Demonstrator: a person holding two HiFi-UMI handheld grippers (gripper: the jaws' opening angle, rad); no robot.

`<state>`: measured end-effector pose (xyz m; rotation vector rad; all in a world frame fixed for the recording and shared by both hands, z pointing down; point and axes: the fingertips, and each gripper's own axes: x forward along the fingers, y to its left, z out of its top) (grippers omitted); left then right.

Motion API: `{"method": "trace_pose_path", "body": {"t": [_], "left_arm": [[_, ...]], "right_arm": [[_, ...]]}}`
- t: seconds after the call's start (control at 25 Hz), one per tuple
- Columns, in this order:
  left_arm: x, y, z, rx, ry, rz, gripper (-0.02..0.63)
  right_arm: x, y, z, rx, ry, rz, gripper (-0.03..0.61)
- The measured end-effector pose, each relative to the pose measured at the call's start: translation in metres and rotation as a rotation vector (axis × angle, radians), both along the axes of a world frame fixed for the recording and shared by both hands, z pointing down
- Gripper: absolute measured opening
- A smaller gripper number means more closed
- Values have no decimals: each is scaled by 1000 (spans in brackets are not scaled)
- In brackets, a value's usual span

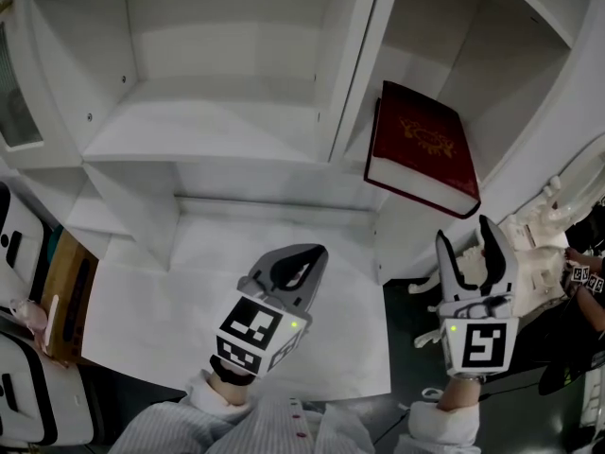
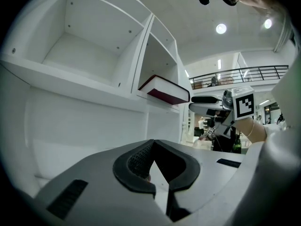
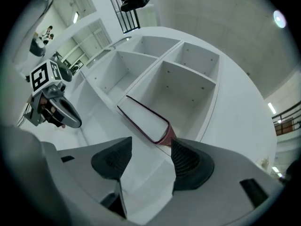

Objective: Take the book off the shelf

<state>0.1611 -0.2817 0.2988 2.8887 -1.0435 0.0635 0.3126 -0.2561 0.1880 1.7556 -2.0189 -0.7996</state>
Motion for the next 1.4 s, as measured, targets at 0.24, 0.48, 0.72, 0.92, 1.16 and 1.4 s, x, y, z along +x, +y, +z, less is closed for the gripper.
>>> {"method": "trace_pose_path", "body": {"t": [0.24, 0.48, 0.72, 0.92, 1.16, 1.4], "left_arm": [[-8, -5, 2, -6, 4, -10, 9], [-12, -9, 5, -11, 8, -19, 9], [-13, -12, 6, -19, 21, -22, 9], [-17, -16, 11, -29, 31, -36, 9], [-21, -20, 16, -40, 37, -49, 10], [-23, -20, 15, -35, 40, -52, 9]], "right_arm": [[-4, -8, -12, 24, 144, 0, 246], [-4, -20, -9, -46, 462, 60, 259], [-13, -33, -8, -60, 548, 59, 259], [-18, -44, -10, -49, 615, 43, 259], [-19, -54, -8, -32, 674, 42, 259], [-18, -54, -11, -3, 704, 61, 258]]}}
